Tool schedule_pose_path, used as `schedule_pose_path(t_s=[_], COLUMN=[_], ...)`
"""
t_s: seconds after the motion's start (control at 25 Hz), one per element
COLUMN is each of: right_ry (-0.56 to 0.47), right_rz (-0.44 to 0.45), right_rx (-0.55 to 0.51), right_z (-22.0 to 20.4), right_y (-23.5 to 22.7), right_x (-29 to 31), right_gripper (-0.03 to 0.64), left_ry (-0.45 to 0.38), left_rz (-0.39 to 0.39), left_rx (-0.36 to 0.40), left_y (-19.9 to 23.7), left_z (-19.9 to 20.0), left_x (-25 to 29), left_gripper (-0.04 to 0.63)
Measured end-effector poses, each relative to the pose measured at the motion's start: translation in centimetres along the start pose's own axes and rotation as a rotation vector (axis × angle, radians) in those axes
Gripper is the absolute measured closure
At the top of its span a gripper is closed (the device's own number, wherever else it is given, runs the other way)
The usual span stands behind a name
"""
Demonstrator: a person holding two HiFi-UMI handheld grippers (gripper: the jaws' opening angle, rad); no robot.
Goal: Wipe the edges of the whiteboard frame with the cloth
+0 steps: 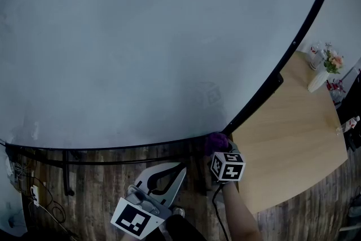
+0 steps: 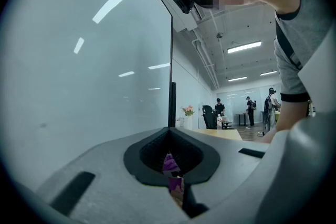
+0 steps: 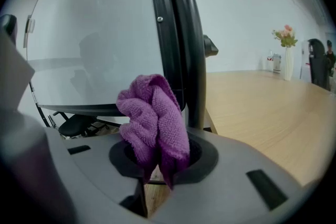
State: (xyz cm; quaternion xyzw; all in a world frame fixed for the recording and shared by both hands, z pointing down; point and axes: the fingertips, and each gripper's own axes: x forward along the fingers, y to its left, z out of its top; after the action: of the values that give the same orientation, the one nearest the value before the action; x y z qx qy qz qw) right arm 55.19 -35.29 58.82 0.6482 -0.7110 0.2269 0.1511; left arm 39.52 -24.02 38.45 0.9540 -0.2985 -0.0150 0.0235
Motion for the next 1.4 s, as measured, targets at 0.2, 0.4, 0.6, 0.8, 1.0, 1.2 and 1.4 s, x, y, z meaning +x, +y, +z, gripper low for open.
schedule_pose_path(t_s=[0.2,0.4,0.6,0.8,1.0,1.2,1.4], right_ry=[0.005,0.006,0.003,-0.006,-0.022,-0.047,-0.072], right_rz=[0.009,0.012,0.0,-0.024,-0.034,-0.042,-0.043], right_rx=[0.014,0.06,0.139,0.172,0.175,0.173,0.157], right_z=[-0.1,-0.2,-0.4,-0.4,-0.5,-0.8,-0.6], right_y=[-0.3,-0.4,-1.0,-1.5,-0.8,0.6,2.1], right_x=[0.1,-0.1,-0.4,-0.7,-1.4,-2.8,-5.2], right_gripper=[0.531,0.531,0.532,0.534,0.534,0.534,0.534], left_ry=[0.001,-0.001,-0.001,0.002,-0.004,-0.011,-0.017], left_rz=[0.0,0.004,0.012,0.02,0.028,0.041,0.058], left_rx=[0.005,0.007,0.005,0.004,0.003,0.007,0.019], left_y=[0.2,0.3,0.6,0.7,0.7,0.9,0.8], left_z=[0.2,0.4,0.4,0.5,0.7,1.1,2.0], left_x=[0.5,0.5,0.3,-0.2,-1.5,-3.7,-6.3], left_gripper=[0.58,0.58,0.58,0.58,0.58,0.578,0.58])
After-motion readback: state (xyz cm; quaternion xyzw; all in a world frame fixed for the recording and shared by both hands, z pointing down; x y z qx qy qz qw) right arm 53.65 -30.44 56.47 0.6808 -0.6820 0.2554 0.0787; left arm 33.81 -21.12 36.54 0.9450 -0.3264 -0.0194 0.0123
